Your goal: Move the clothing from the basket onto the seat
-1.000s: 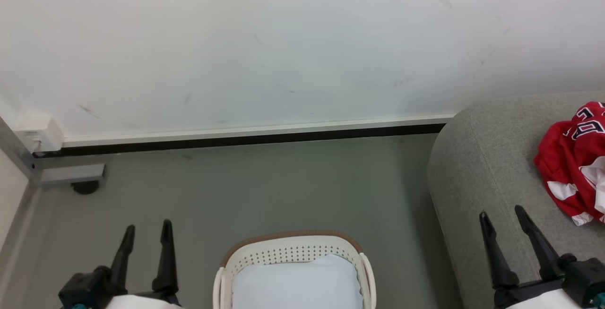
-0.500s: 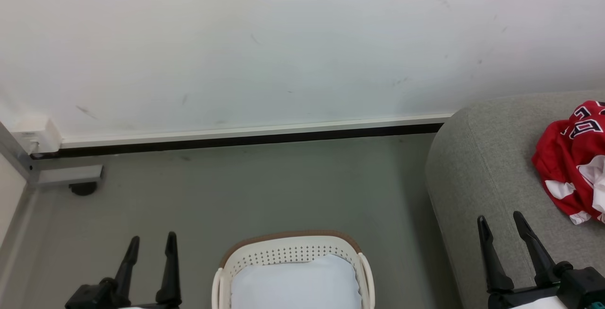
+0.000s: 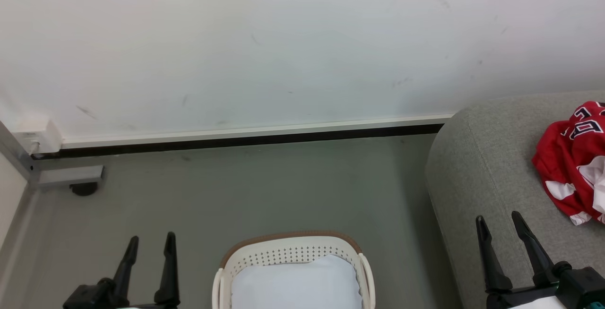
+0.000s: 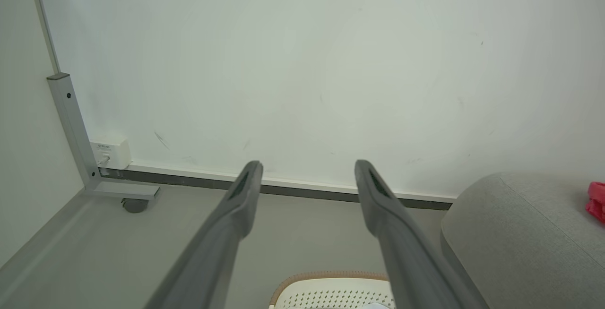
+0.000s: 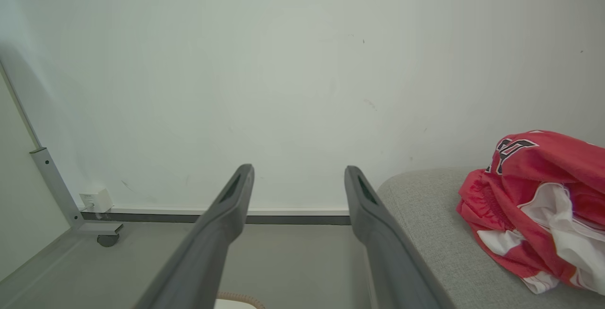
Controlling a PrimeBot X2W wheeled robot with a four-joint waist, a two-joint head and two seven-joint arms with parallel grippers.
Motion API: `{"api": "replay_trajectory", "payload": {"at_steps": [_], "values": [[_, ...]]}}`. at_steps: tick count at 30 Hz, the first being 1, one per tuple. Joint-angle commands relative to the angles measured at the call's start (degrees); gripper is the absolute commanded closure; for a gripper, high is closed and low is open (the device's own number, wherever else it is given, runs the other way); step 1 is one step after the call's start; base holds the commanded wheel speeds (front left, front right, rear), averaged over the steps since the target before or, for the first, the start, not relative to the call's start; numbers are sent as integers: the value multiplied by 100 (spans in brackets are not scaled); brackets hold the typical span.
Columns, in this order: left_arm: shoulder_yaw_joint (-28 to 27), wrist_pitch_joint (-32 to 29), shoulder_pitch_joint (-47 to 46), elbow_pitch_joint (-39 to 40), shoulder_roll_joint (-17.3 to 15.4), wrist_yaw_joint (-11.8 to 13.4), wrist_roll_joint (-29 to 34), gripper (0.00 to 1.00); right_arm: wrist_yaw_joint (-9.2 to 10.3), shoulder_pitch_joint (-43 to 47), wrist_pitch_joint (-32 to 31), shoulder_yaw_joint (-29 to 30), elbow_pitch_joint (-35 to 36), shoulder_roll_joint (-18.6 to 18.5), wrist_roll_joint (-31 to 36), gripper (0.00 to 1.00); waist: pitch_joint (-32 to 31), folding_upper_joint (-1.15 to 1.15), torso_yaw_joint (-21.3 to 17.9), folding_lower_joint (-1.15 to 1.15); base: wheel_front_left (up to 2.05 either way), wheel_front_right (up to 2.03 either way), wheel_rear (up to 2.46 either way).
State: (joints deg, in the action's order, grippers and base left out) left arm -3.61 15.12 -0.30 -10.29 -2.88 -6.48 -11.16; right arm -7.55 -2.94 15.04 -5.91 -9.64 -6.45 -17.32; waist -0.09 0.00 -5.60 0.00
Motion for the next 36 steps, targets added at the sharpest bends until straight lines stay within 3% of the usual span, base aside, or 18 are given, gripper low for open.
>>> {"api": "replay_trajectory", "payload": {"at_steps": [1, 11, 12, 16, 36], "values": [[-14, 4, -35, -4, -8, -4, 8, 0, 13, -1, 17, -9, 13, -3, -38, 0, -3, 0, 1, 0, 0, 0, 0], [40, 4, -59, -40, -7, -26, -123, 0, 13, -3, 18, -27, -11, -3, -48, 0, -14, 0, 30, 0, 0, 0, 0], [45, -1, -10, -45, 5, -12, -88, 100, 0, 3, -2, -35, -19, 6, -38, 100, -15, 0, 28, 0, 0, 0, 0], [48, -31, 74, -247, 44, -13, -136, 100, 0, 100, -32, -62, -189, 54, -87, 100, -15, 0, 31, 0, 0, 0, 0], [-41, -579, -110, -271, 28, -38, -2199, 100, 2, -23, -517, 203, -242, 73, -2067, 100, -9, 0, 116, 0, 0, 0, 0]]}}
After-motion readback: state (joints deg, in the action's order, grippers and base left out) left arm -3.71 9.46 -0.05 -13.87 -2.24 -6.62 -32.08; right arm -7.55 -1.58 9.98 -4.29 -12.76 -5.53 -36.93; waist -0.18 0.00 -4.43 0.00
